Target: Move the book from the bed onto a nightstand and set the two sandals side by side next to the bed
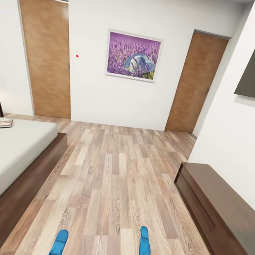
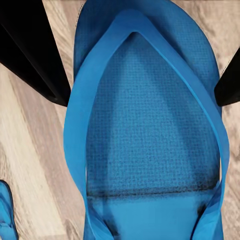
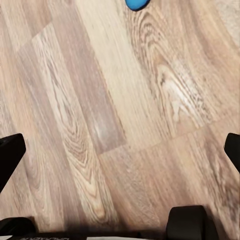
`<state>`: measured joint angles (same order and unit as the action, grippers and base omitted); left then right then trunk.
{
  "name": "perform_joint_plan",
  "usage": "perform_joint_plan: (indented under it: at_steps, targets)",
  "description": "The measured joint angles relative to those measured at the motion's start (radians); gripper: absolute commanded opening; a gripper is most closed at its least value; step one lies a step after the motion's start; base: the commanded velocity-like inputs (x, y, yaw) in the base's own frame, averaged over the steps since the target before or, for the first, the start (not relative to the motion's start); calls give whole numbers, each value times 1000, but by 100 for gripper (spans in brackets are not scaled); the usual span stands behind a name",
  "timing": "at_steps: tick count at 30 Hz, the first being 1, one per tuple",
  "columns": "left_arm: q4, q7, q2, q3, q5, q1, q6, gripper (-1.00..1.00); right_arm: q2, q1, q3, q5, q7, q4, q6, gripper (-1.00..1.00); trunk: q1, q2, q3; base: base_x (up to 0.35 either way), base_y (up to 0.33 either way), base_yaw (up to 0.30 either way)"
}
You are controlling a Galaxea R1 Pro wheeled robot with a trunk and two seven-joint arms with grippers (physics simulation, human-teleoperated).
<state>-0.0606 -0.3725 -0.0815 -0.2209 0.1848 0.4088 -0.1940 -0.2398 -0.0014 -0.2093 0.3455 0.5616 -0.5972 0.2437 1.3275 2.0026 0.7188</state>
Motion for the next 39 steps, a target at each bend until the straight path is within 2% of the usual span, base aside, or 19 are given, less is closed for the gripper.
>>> perform_joint_plan:
  at_steps: [23, 33, 39]
  targets:
    - [3, 6, 9, 0, -2, 0, 0, -100, 0, 0, 3, 0, 0, 0, 0, 100, 0, 0, 0, 174, 0, 0]
    - [3, 5, 10, 0, -2, 0, 0, -100, 0, 0, 3, 0, 0, 0, 0, 100, 0, 0, 0, 288, 0, 0]
    - [3, 6, 10, -1, -2, 0, 0, -100, 0, 0, 3, 0, 0, 0, 0, 100, 0, 0, 0, 60, 0, 0]
